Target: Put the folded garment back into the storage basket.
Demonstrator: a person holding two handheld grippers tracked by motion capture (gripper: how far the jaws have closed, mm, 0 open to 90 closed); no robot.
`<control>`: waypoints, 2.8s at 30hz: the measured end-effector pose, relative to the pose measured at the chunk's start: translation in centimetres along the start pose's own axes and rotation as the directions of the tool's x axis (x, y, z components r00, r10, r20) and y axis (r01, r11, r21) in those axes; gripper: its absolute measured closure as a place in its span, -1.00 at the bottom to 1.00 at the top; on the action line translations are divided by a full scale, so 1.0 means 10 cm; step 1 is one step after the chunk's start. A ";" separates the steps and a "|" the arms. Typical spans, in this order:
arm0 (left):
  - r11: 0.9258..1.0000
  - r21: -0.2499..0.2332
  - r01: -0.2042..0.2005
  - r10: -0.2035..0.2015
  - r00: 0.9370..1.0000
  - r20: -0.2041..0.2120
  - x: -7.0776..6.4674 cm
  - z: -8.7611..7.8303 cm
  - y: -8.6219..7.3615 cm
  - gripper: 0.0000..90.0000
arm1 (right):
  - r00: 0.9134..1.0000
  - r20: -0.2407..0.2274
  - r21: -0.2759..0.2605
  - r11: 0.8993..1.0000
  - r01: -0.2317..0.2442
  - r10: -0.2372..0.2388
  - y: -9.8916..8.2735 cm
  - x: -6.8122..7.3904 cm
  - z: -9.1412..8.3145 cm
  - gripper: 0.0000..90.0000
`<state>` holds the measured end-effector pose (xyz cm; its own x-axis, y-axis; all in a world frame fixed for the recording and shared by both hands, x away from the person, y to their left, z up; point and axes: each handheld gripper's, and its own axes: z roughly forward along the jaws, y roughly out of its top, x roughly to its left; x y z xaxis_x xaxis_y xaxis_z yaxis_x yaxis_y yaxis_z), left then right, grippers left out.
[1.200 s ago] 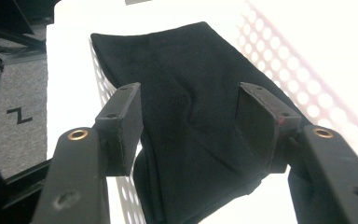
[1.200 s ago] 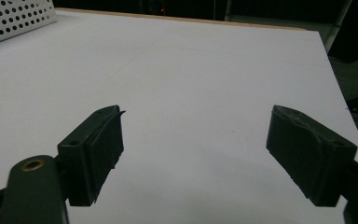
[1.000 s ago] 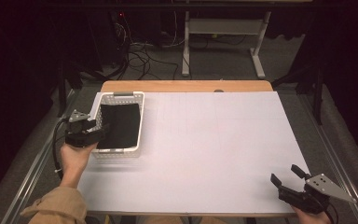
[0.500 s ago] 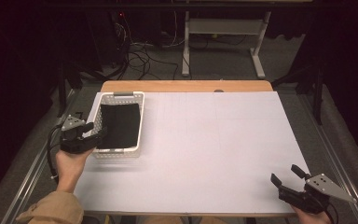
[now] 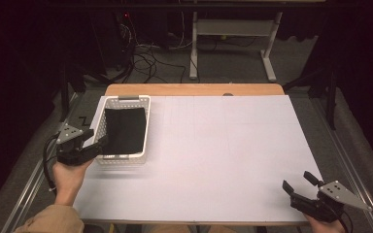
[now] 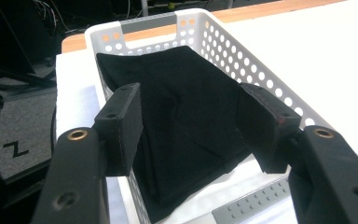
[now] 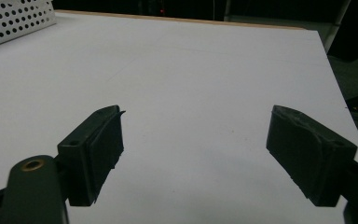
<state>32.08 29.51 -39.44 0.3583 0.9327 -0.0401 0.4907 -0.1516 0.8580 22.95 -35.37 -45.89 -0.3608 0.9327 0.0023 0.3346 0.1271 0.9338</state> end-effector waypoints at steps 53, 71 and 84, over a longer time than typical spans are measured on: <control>0.998 -0.070 0.000 0.000 1.000 0.001 -0.08 -0.35 -0.39 -0.20 | 1.000 -0.003 -0.005 1.000 -0.011 0.011 0.00 -0.01 -0.01 -0.57; 0.996 -0.085 0.009 -0.009 1.000 -0.002 -0.11 -0.46 -0.53 -0.20 | 1.000 -0.002 -0.004 1.000 -0.010 0.010 0.00 0.00 -0.01 -0.57; 0.996 -0.084 0.022 -0.023 1.000 -0.009 -0.11 -0.48 -0.67 -0.20 | 1.000 -0.001 -0.001 1.000 -0.008 0.008 0.00 0.00 -0.01 -0.57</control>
<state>24.58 31.12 -42.66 0.3396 0.9390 -0.0548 0.4303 -0.1034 0.8967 22.90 -35.41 -45.86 -0.3590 0.9333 0.0100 0.3365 0.1194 0.9341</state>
